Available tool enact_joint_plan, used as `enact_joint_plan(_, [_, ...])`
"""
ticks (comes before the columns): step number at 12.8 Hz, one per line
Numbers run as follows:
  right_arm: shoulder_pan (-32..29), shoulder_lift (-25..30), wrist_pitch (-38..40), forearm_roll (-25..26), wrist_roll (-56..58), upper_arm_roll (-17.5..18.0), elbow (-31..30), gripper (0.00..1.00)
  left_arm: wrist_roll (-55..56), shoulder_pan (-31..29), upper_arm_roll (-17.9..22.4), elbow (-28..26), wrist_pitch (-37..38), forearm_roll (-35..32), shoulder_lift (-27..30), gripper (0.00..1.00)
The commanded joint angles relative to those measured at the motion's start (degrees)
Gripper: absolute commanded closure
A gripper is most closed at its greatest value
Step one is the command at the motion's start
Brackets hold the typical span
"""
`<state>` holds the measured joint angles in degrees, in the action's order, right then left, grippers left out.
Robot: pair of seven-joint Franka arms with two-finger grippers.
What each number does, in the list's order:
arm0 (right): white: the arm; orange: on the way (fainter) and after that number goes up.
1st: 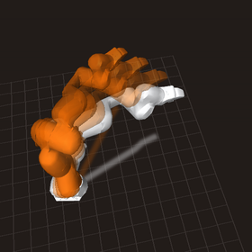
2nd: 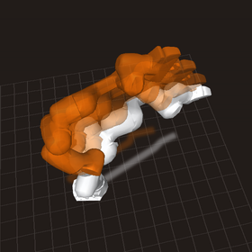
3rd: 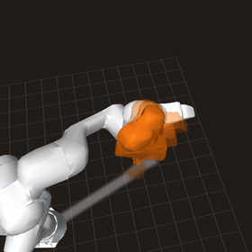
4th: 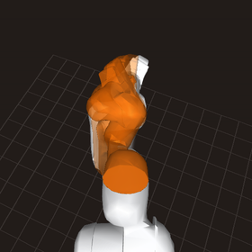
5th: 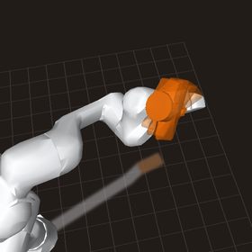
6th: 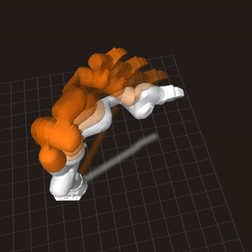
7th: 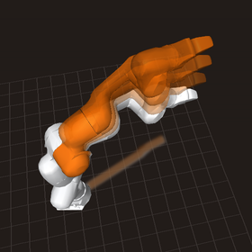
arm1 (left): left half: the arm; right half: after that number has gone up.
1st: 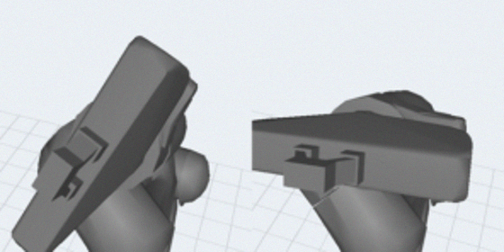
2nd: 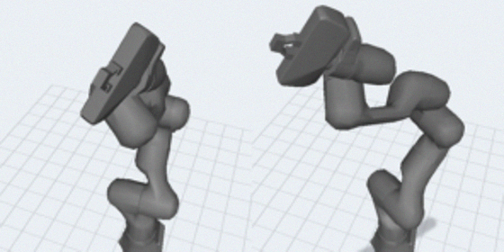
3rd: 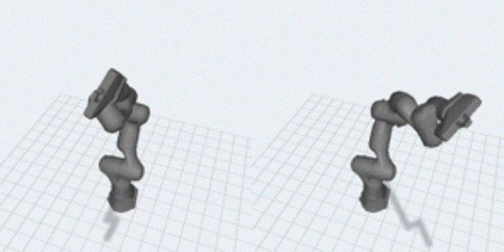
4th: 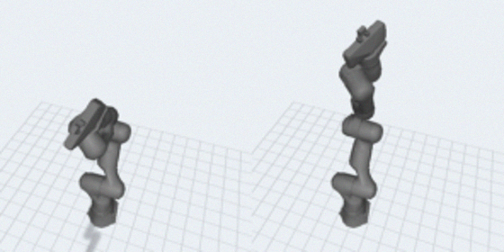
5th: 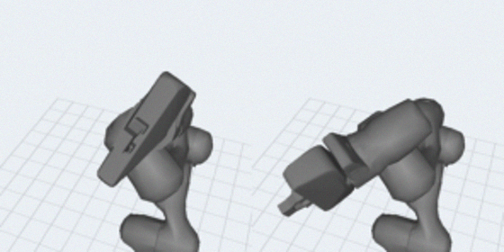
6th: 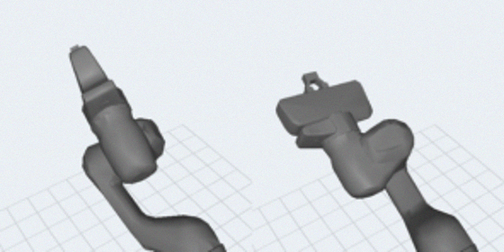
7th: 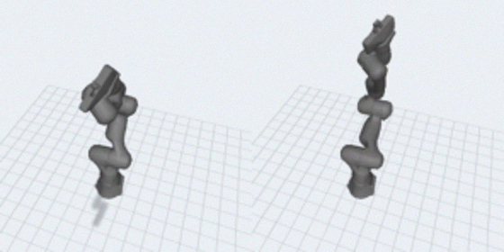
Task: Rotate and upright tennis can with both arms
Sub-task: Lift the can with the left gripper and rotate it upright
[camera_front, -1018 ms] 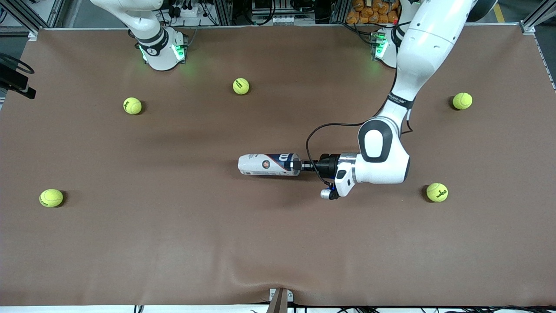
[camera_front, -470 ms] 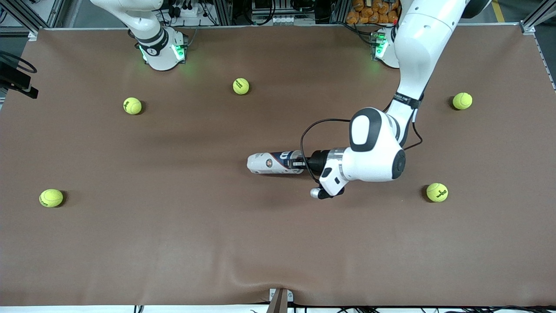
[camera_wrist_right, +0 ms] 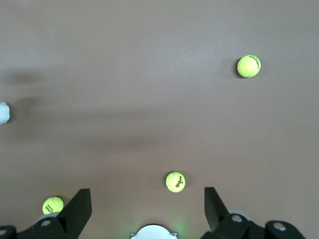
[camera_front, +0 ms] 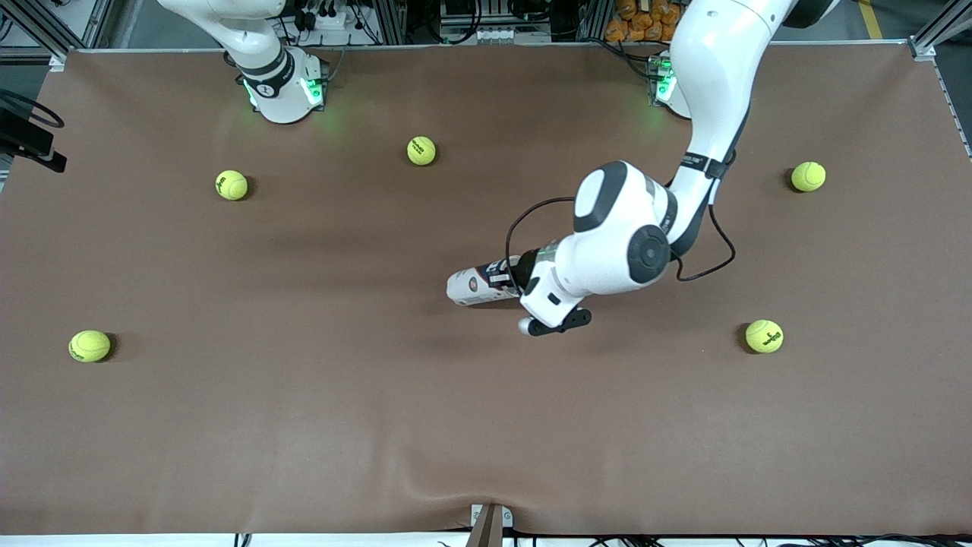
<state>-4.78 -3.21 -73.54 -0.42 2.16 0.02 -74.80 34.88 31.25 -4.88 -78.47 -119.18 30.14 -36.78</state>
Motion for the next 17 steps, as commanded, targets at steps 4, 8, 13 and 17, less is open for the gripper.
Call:
enact_joint_plan(4, [-0.5,1.2,0.3,-0.3,-3.5,0.1,-0.9,0.0,20.7,8.0,0.9,2.9,2.7,-16.7,2.1,1.0])
enact_joint_plan(8, [-0.8,0.8,-0.5,-0.6,-3.1,0.0,-0.9,0.0,28.3,11.7,1.5,5.9,9.8,-25.2,1.4,1.0])
enact_joint_plan(13, [-1.0,0.3,-0.5,-1.5,-3.1,-0.2,-0.9,0.0,31.6,16.5,5.4,6.9,12.9,-26.2,-0.3,1.0])
enact_joint_plan(17, [-1.3,0.2,-0.7,-0.9,-3.1,-0.1,-0.7,0.0,32.7,21.8,10.2,7.6,12.9,-26.2,-1.2,1.0])
